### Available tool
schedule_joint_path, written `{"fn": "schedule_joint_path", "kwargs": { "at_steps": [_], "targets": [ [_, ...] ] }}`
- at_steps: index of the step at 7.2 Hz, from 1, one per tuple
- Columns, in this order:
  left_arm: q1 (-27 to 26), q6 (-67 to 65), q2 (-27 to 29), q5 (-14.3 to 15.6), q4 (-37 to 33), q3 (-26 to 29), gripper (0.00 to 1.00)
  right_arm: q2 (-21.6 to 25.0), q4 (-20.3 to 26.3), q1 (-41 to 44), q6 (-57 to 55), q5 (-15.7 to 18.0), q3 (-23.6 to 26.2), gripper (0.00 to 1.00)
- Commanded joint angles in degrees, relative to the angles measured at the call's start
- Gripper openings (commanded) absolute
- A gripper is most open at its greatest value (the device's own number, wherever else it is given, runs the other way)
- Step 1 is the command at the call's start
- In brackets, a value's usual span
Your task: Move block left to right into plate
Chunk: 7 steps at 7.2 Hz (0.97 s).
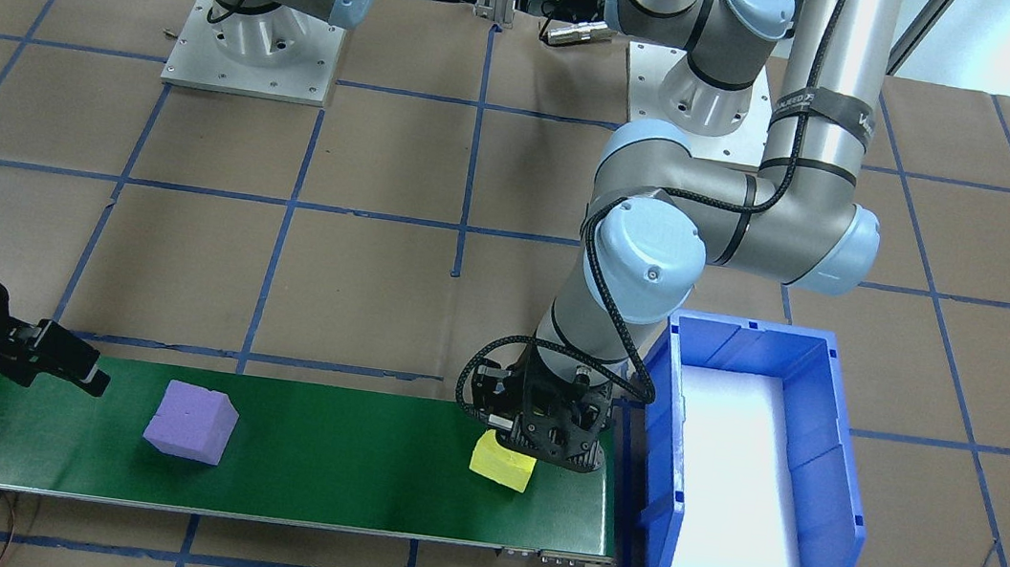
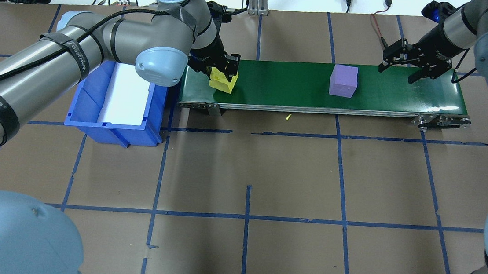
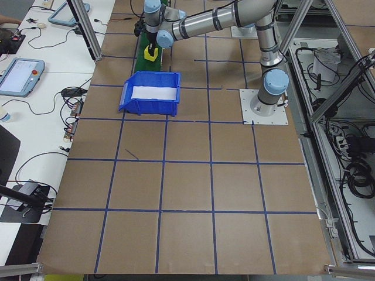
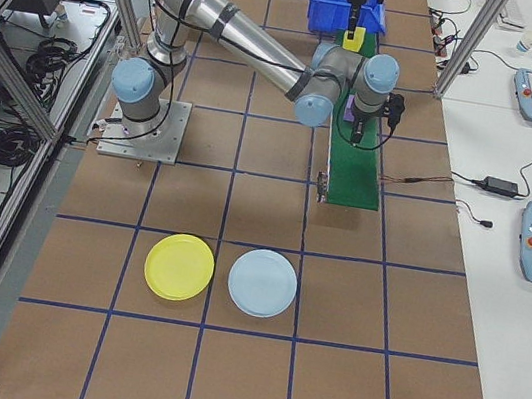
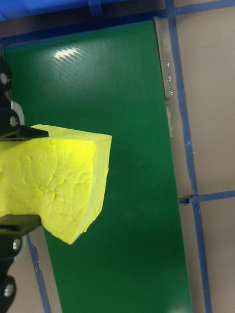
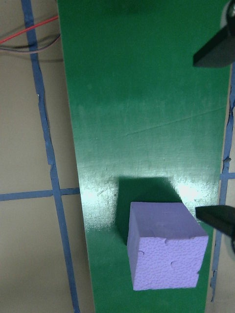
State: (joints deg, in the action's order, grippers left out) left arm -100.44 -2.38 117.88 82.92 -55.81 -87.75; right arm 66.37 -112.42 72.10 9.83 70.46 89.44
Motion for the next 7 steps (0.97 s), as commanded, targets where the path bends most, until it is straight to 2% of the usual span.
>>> {"fn": "schedule_joint_path", "kwargs": {
  "at_steps": [1,2,4,6,7],
  "targets": [
    [0.24,-0.08,0.77,-0.04,1.14,-0.22,0.74,-1.15,-0.34,1.37,-6.13,-0.06,-0.41,0.99],
    [0.68,-0.08,0.95,-0.21,1.14,-0.05,0.99,-1.59,-2.08,2.07,-7.01,-0.06,-0.32,0.98],
    [1.12,-0.61,-0.44,-0.65,1.14,1.69,1.00,-2.55,-3.94,3.74,-10.96,-0.06,-0.32,0.98],
    [2.26,2.10,-1.77,-0.05,0.80,2.14,1.00,-3.61,-4.03,3.75,-9.49,-0.06,-0.32,0.98],
    [4.70,2.99,-6.04,-0.30,-2.08,0.32,1.00,-3.79,-4.73,3.75,-8.61,0.03,-0.32,0.98]
  ]
}}
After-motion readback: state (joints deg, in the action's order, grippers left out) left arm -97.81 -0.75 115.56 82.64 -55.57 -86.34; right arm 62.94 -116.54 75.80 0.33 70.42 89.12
